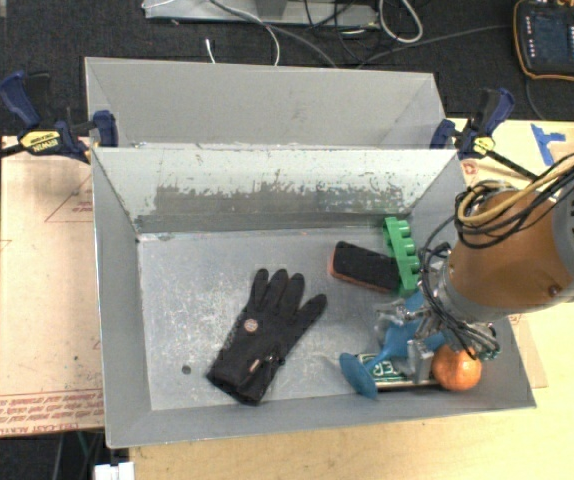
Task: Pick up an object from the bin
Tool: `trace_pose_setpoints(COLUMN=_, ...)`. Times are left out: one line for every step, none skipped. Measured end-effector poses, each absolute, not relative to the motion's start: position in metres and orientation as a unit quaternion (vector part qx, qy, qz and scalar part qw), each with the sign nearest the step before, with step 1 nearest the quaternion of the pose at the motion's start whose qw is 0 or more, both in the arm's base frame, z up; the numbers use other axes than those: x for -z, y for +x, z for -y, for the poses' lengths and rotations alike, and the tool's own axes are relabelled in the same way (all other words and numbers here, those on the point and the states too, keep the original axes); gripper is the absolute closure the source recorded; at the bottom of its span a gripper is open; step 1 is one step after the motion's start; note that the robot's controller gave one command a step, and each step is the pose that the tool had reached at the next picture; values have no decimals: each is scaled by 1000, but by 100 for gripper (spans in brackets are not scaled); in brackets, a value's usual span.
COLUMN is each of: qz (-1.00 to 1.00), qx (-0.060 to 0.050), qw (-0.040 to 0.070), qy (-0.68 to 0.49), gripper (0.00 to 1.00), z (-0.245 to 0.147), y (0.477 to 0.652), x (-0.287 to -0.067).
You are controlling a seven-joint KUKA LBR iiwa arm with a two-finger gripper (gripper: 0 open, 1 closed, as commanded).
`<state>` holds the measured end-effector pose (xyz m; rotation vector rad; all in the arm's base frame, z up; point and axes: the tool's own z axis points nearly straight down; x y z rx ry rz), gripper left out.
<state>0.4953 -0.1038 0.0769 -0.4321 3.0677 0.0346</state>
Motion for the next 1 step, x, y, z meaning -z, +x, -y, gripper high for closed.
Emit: trace_pose_setpoints(qz=-990, qx=-11, qw=22, qy=-140, gripper=100, z=104, y=495, x=-77)
